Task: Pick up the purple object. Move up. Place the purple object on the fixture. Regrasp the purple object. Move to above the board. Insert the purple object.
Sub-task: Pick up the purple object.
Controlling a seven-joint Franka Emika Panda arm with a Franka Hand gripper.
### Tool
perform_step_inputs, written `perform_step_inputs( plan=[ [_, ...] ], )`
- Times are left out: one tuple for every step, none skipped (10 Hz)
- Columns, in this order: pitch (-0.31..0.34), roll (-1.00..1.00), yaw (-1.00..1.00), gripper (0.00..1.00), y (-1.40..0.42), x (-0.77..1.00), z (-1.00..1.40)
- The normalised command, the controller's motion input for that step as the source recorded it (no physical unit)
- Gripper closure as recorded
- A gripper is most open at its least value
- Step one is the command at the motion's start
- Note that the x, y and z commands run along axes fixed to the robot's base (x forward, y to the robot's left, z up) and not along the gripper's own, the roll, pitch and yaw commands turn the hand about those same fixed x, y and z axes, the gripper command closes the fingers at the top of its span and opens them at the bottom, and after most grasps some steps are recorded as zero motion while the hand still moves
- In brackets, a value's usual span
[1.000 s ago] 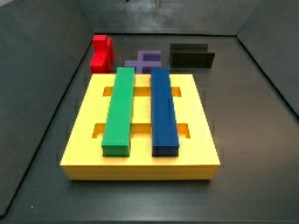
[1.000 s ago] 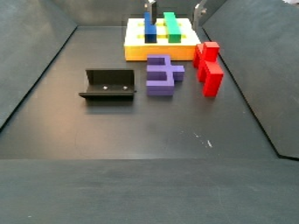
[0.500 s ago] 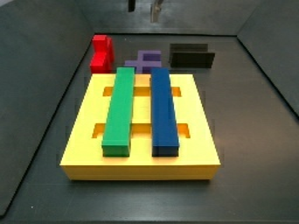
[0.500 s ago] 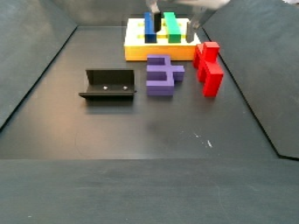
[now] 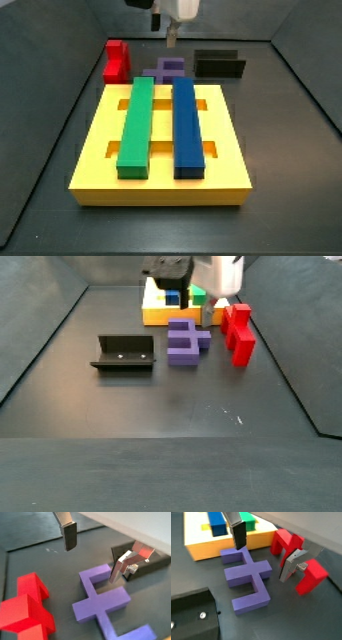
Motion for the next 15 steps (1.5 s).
perform_step_inputs(
  plan=[
    [0.0, -0.12, -0.94, 0.0, -0.04, 0.0, -0.32],
    [0.0, -0.15, -0.9, 0.0, -0.06, -0.01, -0.33],
    [0.0, -0.18, -0.8, 0.0, -0.09, -0.1, -0.37],
    [0.0, -0.11, -0.65, 0.0, -0.25, -0.22, -0.36],
    [0.023, -0.02, -0.62, 0.0, -0.31, -0.22, -0.36],
    [0.05, 0.0, -0.64, 0.0, -0.28, -0.23, -0.32],
    [0.07, 0.0, -0.66, 0.0, -0.22, -0.27, -0.22],
    [0.051, 0.0, -0.67, 0.0, -0.18, -0.28, -0.24],
    [0.016, 0.0, -0.24, 0.0, -0.23, 0.0, -0.37],
    [0.079, 0.04, -0.3, 0.0, -0.06, -0.05, -0.25],
    [0.071, 0.08, -0.25, 0.0, -0.01, -0.3, -0.13],
    [0.023, 0.07, -0.14, 0.0, 0.0, -0.3, -0.15],
    [0.016, 0.09, -0.03, 0.0, 0.0, -0.33, -0.13],
    [0.016, 0.1, 0.0, 0.0, -0.03, -0.37, -0.11],
    [0.003, 0.12, 0.1, 0.0, -0.08, 0.0, -0.19]
  ],
)
